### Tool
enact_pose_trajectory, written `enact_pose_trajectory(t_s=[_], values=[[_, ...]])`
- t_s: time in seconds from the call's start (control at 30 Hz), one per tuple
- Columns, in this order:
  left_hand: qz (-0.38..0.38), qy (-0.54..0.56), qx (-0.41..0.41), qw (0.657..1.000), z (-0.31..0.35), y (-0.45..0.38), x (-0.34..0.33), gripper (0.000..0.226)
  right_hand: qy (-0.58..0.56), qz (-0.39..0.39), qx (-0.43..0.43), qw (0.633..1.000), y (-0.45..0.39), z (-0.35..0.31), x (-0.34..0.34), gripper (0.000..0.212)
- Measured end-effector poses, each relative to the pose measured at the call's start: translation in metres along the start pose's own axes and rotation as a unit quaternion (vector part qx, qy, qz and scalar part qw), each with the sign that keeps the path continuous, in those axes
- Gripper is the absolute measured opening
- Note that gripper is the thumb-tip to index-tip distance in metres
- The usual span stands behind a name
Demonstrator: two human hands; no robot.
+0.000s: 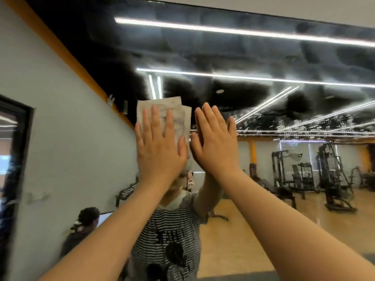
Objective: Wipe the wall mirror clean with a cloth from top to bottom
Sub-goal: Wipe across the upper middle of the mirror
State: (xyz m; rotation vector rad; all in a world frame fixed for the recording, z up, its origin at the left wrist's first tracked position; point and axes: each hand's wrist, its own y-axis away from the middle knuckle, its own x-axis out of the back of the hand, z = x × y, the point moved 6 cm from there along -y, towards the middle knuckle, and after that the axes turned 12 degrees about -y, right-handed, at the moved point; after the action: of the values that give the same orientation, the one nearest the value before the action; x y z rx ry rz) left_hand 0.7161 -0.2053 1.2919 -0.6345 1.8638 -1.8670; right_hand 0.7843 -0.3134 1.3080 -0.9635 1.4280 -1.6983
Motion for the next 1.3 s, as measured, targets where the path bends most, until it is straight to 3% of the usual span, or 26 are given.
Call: enact_pose_trajectory(t_s=[0.17, 0.27, 0.53, 0.73, 0.83, 1.03, 1.3], values=[[-0.013, 0.006, 0.004, 1.000, 0.004, 0.000, 0.004, 0.069, -0.075, -0.034, 0.022, 0.996, 0.018, 0.017, 0.019, 0.058], [-0.021, 0.010, 0.012, 1.000, 0.002, 0.002, 0.005, 0.070, -0.041, -0.046, 0.033, 0.998, 0.035, 0.055, 0.045, 0.058], [-0.011, 0.016, 0.028, 0.999, 0.004, 0.001, 0.007, 0.070, 0.078, -0.042, -0.111, 0.990, 0.047, 0.201, 0.132, 0.072], [-0.016, 0.006, 0.031, 0.999, 0.004, 0.001, 0.007, 0.068, 0.095, -0.048, -0.172, 0.979, 0.044, 0.264, 0.159, 0.070], [0.002, 0.002, 0.028, 1.000, 0.005, 0.001, 0.009, 0.066, 0.073, -0.067, -0.180, 0.979, 0.054, 0.284, 0.149, 0.074], [-0.002, -0.011, 0.026, 1.000, 0.004, 0.000, 0.007, 0.067, 0.046, -0.024, -0.175, 0.983, 0.063, 0.290, 0.140, 0.078], [-0.045, -0.045, 0.018, 0.998, 0.004, -0.002, 0.002, 0.067, 0.036, -0.002, -0.159, 0.987, 0.064, 0.293, 0.138, 0.076]])
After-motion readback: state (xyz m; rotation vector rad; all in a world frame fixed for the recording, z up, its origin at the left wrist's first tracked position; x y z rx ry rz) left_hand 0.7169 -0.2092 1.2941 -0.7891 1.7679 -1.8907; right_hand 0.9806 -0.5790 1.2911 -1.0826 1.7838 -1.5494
